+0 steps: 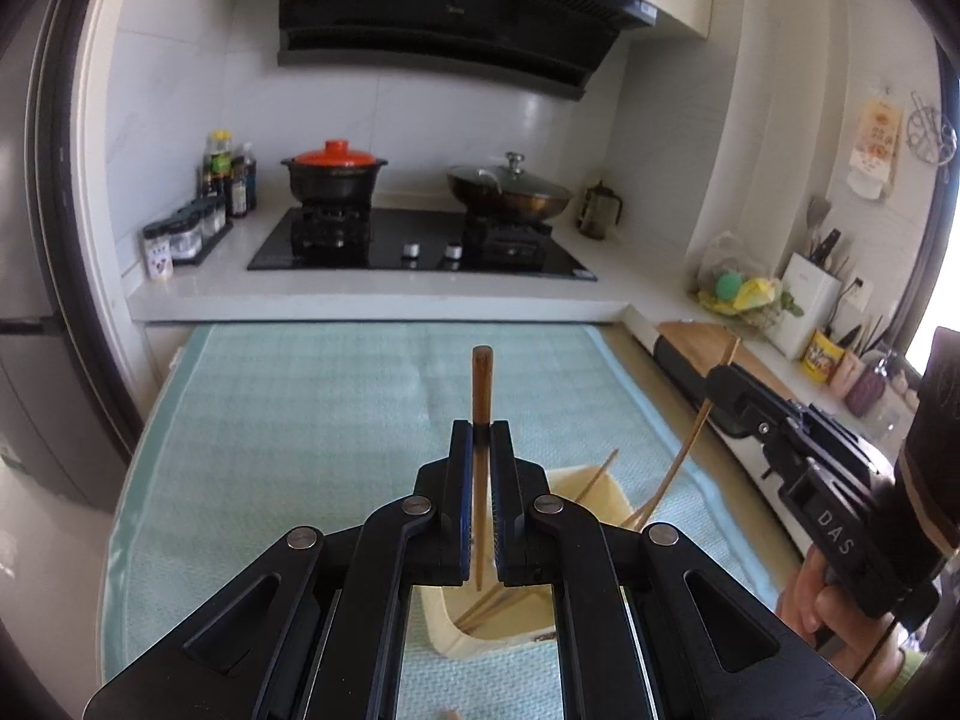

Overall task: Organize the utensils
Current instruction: 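Lift the chopstick with the left tool while the right tool carries its chopstick over the holder, then open the left tool over the holder while the right tool drops its chopstick in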

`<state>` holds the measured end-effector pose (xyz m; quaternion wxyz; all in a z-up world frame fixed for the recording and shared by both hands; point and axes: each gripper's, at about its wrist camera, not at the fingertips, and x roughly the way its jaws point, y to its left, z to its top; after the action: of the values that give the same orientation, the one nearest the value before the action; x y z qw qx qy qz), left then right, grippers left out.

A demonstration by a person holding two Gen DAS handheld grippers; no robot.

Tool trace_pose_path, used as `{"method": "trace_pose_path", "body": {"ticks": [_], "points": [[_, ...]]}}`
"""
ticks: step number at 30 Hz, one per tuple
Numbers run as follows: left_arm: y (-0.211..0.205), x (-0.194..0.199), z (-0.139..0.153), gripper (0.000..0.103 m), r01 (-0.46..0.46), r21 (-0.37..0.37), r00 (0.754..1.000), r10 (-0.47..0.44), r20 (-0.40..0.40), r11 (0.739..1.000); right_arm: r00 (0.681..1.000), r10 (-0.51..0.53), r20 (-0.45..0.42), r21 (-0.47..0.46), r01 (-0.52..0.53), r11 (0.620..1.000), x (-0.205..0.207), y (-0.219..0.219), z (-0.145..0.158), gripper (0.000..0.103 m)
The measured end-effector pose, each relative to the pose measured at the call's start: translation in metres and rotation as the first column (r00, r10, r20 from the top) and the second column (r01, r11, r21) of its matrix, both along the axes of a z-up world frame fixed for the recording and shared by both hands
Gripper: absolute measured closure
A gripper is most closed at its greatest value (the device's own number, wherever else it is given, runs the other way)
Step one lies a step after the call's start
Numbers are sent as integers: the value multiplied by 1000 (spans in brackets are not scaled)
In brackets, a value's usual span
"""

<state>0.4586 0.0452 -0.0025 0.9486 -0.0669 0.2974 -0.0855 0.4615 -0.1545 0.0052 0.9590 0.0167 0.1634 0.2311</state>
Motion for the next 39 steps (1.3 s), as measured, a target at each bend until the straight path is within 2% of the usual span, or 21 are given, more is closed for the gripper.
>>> {"method": "trace_pose_path", "body": {"ticks": [4, 8, 9, 10, 11, 12, 13, 17, 23, 30, 35, 39], "points": [[-3, 16, -25, 100, 2, 10, 997, -1, -78, 1000, 989, 6, -149, -33, -11, 999, 25, 3, -43, 97], [-6, 21, -34, 96, -1, 31, 993, 5, -119, 1000, 976, -19, -219, -83, 1, 997, 37, 8, -65, 96], [-6, 20, -34, 84, -1, 33, 992, 5, -126, 999, 972, -35, -232, -104, 11, 995, 38, 10, -67, 94], [-4, 18, -33, 72, -4, 31, 991, 8, -131, 1000, 969, -50, -243, -123, 20, 992, 39, 12, -66, 83], [-2, 12, -30, 46, -13, 25, 992, 16, -126, 1000, 968, -57, -245, -133, 25, 991, 38, 12, -65, 73], [1, 6, -26, 30, -24, 22, 994, 26, -110, 999, 971, -59, -234, -131, 28, 991, 33, 12, -60, 48], [4, -3, -21, 27, -26, 22, 995, 28, -91, 999, 977, -57, -208, -119, 33, 992, 26, 10, -53, 38], [12, -47, -8, 20, 8, 77, 998, -3, -63, 997, 990, -58, -128, -155, 38, 987, -12, 6, -25, 38], [24, -139, -4, 7, -13, 178, 1000, 12, 6, 984, 993, -19, -118, -171, -1, 985, -79, -9, -19, 36], [21, -229, -27, 5, -83, 239, 993, 60, 104, 967, 988, -15, -155, -233, -22, 972, -147, -18, -60, 31], [2, -267, -58, 4, -63, 212, 996, 48, 75, 975, 957, -67, -282, -182, 16, 983, -173, -40, -104, 30], [-14, -281, -86, 5, -64, 200, 997, 52, 63, 978, 940, -134, -313, -178, 80, 981, -193, -57, -126, 25]]}}
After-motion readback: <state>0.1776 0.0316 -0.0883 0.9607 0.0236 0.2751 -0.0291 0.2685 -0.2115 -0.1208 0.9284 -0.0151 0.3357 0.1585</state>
